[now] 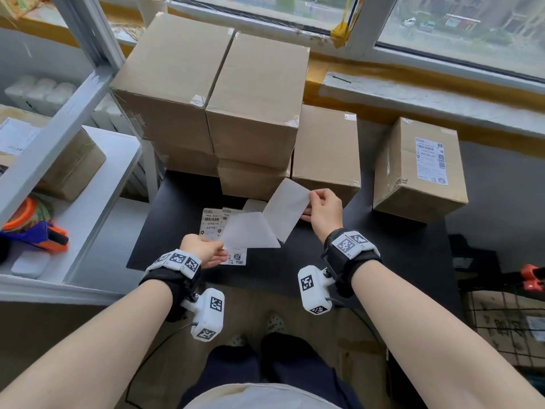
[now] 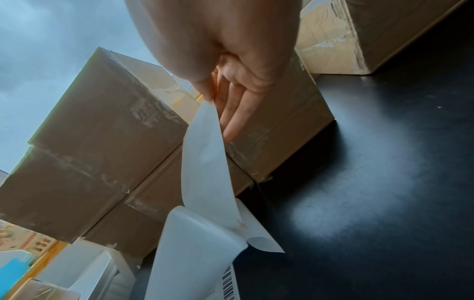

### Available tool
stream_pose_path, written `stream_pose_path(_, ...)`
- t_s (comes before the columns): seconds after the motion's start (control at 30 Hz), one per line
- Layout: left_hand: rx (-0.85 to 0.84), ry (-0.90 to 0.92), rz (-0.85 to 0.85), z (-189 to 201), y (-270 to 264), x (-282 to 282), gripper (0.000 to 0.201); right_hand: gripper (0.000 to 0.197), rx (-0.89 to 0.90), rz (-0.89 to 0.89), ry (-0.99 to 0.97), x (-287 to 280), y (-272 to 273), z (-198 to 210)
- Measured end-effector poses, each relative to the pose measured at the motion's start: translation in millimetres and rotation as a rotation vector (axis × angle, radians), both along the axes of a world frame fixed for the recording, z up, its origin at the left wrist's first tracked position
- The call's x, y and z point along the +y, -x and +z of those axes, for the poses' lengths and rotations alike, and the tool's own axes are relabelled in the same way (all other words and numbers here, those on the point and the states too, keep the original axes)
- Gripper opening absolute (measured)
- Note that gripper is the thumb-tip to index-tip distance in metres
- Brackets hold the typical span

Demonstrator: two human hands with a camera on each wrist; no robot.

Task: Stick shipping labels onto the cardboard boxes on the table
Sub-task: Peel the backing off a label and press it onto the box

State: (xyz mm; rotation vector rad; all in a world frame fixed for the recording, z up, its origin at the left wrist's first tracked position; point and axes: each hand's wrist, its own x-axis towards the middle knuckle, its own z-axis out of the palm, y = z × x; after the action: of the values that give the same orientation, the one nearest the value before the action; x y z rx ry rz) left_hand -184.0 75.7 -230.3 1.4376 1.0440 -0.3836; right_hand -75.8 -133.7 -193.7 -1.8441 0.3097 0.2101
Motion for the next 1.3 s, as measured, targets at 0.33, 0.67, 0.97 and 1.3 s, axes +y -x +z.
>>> stream_pose_path(0.33,-0.015,-0.098,-0.046,-23,-12,13,0.023,0.013,0.012,-0.077,0.072,-13,7,0)
stream_pose_path(0.67,-0.119,-0.068,-0.160,0,-38,11,0.032,0.016,0.029,-0.044,0.041,-5,24,9)
stream_pose_path(0.97,-0.408,-0.398,-0.531,54,-50,-26,0.024,0.021,0.018,0.018,-0.022,6,26,25)
stream_pose_path(1.3,-0.576,-0.566,-0.745,94,-54,-66,0.037,0.032,0.019,0.124,-0.062,12,30,48)
